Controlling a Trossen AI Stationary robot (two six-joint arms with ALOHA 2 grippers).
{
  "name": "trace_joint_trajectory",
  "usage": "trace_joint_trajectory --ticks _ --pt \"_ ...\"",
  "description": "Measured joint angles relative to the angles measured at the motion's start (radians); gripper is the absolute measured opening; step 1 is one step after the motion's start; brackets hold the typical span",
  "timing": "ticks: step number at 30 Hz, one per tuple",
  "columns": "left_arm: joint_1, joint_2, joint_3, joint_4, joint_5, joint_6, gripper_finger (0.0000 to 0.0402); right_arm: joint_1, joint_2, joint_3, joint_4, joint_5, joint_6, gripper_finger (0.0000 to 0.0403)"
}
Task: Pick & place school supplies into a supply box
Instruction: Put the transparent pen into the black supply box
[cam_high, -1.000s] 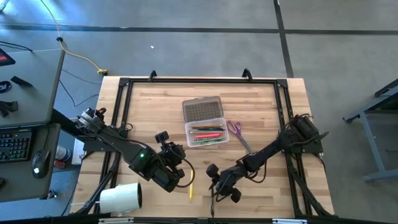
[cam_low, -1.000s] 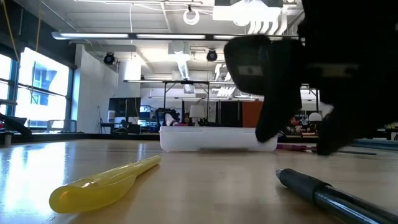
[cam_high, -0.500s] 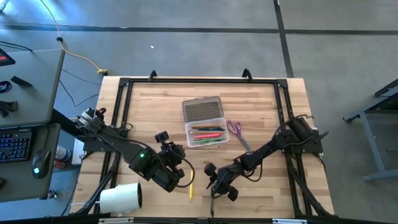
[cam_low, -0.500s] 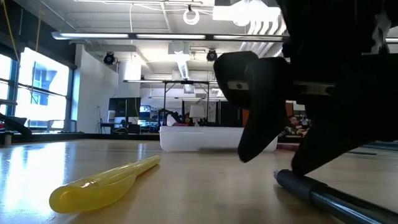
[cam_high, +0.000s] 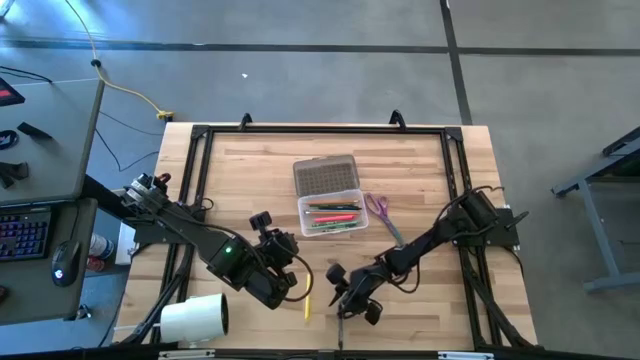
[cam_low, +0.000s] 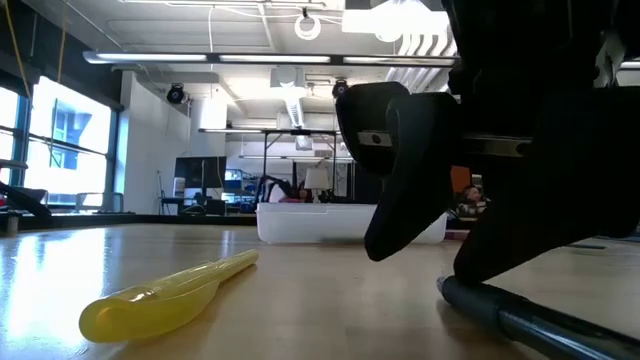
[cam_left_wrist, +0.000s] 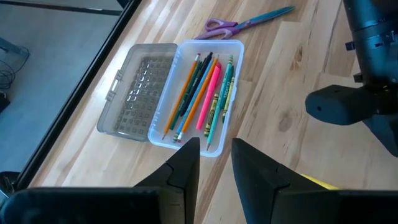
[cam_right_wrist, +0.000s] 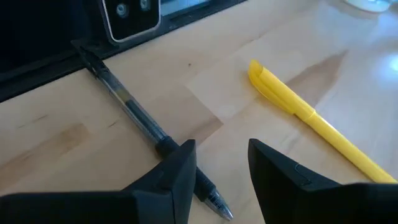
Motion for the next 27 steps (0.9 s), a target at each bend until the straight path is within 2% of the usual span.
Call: trace_joint_trajectory --ticks 11,15,27 --pt "0.0 0.0 0.0 0.0 -0.003 0.0 0.0127 0.03 0.0 0.0 0.124 -0.056 0.005 0.0133" --pt "0.0 0.0 0.0 0.0 -0.003 0.0 0.0127 0.058 0.0 0.0 0.094 -0.107 -0.022 0.0133" --pt "0.0 0.0 0.0 0.0 -0.005 0.0 0.0127 0.082 -0.021 0.005 -0.12 -0.081 -0.127 0.0133"
